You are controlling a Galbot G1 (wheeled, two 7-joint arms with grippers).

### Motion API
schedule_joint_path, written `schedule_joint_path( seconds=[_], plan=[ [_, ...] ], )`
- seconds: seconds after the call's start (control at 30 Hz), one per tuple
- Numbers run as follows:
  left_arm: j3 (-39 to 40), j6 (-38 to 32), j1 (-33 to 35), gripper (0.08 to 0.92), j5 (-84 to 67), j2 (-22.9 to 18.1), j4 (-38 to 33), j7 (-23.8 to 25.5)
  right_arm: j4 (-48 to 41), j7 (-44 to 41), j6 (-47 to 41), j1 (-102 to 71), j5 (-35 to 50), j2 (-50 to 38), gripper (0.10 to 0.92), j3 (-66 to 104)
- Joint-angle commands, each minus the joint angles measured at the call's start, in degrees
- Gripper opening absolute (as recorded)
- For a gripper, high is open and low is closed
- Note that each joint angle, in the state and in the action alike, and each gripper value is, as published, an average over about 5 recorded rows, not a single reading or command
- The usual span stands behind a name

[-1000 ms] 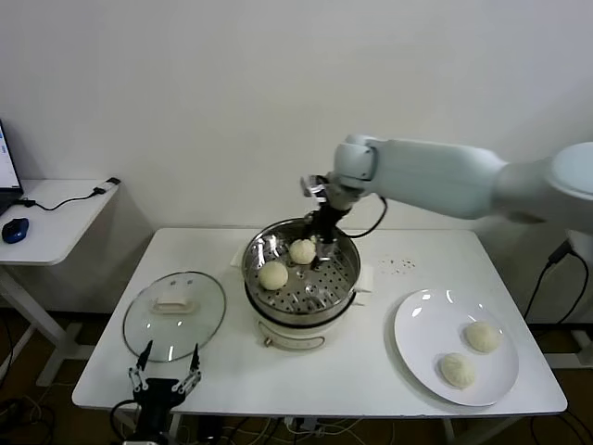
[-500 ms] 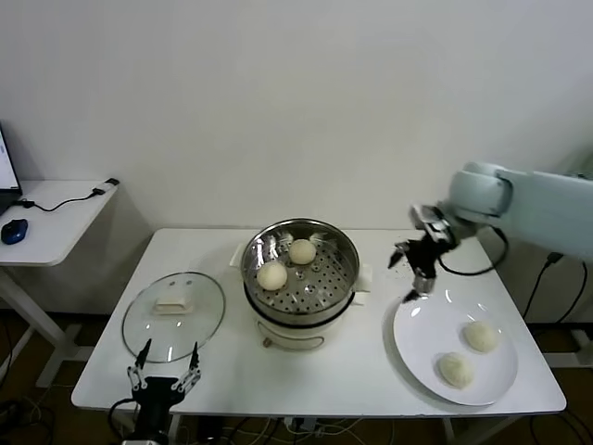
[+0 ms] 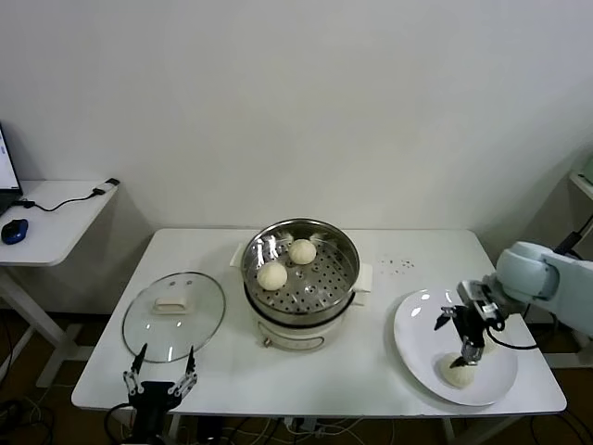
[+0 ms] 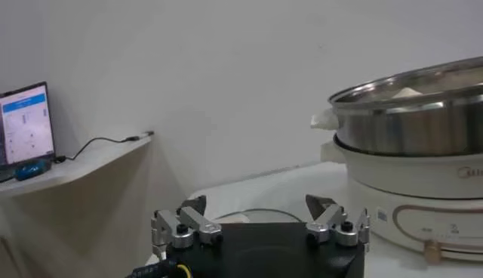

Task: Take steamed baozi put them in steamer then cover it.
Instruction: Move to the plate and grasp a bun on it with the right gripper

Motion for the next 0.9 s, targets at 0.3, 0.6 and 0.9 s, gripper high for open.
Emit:
schedule_joint_path(
  seconds=[0.3, 0.6, 0.9],
  plan=[
    [0.0, 0.2, 0.3, 0.823, 0.8, -0.4, 0.6, -0.1, -6.3, 0.9, 0.6, -17.2, -7.3, -0.2, 0.823, 13.9],
    [0.2, 0.1, 0.2, 0.823, 1.1, -0.6, 0.9, -0.2, -7.1, 0.4, 0.5, -16.9, -7.2, 1.8, 0.819, 13.6],
    [0.3, 0.2, 0.0, 0.823, 1.2, -0.7, 1.1, -0.2, -6.6, -0.5, 0.9, -15.0, -6.7, 1.9, 0.725, 12.2]
  ],
)
